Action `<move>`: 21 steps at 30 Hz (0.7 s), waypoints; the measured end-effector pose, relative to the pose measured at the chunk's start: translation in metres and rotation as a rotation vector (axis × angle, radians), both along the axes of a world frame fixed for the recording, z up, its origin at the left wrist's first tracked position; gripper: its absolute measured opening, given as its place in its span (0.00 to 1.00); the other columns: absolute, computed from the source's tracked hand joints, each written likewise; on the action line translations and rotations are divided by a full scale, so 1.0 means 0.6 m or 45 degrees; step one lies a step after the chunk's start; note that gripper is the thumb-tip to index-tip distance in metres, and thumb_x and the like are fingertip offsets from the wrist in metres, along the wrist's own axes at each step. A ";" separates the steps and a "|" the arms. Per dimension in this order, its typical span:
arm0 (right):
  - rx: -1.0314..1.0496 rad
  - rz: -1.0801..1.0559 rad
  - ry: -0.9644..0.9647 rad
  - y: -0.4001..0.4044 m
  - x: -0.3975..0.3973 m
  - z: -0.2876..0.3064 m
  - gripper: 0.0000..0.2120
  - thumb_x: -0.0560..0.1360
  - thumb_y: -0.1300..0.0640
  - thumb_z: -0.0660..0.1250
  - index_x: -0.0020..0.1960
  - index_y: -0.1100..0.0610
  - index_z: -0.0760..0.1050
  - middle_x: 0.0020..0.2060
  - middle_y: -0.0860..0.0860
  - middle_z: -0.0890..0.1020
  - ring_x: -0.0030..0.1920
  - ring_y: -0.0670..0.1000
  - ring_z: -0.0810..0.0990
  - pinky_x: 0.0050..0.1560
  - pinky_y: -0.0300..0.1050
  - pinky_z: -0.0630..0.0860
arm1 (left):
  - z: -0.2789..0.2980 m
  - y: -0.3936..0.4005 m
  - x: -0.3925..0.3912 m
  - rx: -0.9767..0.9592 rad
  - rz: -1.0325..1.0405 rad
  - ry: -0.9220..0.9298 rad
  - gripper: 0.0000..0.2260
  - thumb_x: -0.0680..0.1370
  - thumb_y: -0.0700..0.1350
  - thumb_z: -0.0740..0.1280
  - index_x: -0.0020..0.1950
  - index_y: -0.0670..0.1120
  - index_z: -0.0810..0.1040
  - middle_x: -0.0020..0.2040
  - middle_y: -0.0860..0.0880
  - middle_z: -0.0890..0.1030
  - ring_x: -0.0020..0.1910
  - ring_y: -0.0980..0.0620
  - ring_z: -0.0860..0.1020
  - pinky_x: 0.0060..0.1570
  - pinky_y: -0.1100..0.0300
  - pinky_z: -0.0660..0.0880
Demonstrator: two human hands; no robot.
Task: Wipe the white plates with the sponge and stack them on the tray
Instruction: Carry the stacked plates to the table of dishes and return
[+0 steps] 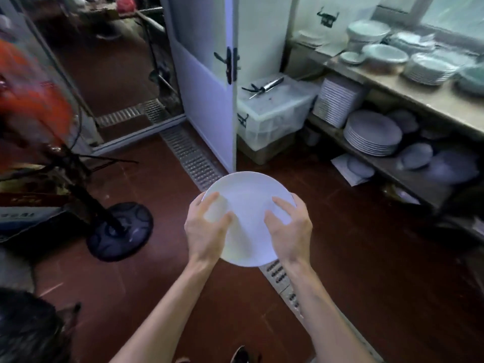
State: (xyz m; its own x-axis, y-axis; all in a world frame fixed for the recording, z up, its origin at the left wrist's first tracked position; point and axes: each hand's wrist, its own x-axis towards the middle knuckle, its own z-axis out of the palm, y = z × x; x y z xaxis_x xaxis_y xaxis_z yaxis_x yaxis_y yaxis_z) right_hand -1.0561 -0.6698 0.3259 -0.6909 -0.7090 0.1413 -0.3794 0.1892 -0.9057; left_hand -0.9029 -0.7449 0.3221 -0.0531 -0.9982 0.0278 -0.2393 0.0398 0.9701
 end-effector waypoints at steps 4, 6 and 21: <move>0.020 -0.165 -0.030 0.026 -0.103 -0.004 0.17 0.72 0.59 0.72 0.61 0.53 0.83 0.66 0.44 0.70 0.62 0.34 0.66 0.62 0.32 0.68 | 0.000 -0.007 -0.119 0.014 -0.172 -0.018 0.23 0.70 0.41 0.78 0.64 0.54 0.82 0.66 0.60 0.75 0.62 0.63 0.73 0.59 0.70 0.69; 0.041 -0.255 -0.046 0.037 -0.155 -0.009 0.17 0.72 0.59 0.72 0.61 0.53 0.82 0.69 0.46 0.70 0.65 0.40 0.68 0.66 0.40 0.70 | -0.005 -0.010 -0.181 0.025 -0.279 -0.035 0.23 0.71 0.41 0.77 0.65 0.54 0.81 0.68 0.58 0.75 0.65 0.59 0.73 0.62 0.65 0.70; 0.131 -0.726 -0.014 -0.046 -0.557 -0.036 0.16 0.72 0.59 0.70 0.60 0.53 0.82 0.69 0.48 0.72 0.65 0.46 0.72 0.62 0.40 0.71 | -0.044 -0.169 -0.657 0.045 -0.766 -0.079 0.23 0.72 0.43 0.76 0.67 0.52 0.80 0.70 0.54 0.74 0.65 0.58 0.72 0.68 0.51 0.73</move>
State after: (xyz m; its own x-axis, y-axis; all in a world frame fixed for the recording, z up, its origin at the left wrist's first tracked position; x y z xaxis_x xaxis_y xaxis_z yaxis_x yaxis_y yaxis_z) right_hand -1.3901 -0.6976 0.3045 -0.9687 -0.2341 0.0823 -0.1827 0.4484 -0.8750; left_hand -1.2972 -0.8464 0.2960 -0.6088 -0.7929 -0.0257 -0.2411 0.1540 0.9582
